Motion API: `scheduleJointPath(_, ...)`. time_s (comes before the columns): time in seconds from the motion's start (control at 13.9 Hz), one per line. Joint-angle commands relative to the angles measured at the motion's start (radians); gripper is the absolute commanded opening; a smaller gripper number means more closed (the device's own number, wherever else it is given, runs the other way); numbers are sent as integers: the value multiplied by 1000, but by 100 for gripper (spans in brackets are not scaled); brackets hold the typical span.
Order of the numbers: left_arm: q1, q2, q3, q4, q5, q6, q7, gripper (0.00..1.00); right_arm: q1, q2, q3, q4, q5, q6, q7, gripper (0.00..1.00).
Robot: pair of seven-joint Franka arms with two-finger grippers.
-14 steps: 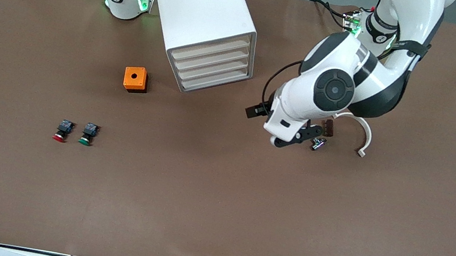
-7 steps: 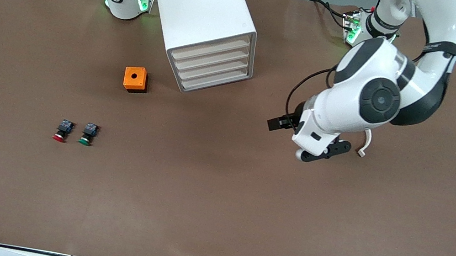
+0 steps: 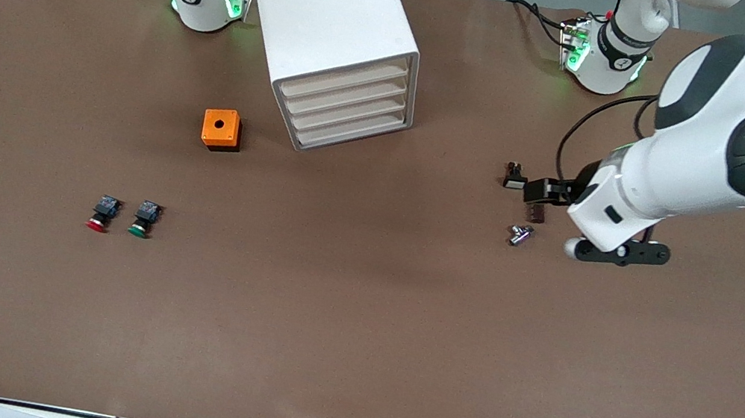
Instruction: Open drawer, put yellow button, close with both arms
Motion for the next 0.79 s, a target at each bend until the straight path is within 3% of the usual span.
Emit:
scheduleJointPath(0.0, 54, -71, -7, -47, 43, -43, 84, 100, -13, -20, 6, -16, 16, -1, -13, 100)
scheduleJointPath(0.29, 124, -224, -9, -211, 132, -43, 185, 100, -13, -20, 6, -16, 16, -1, -13, 100)
scheduleJointPath(0.72, 277, -281, -10, -250, 129, -38, 419, 100, -12, -20, 6, -16, 16, 1, -13, 100)
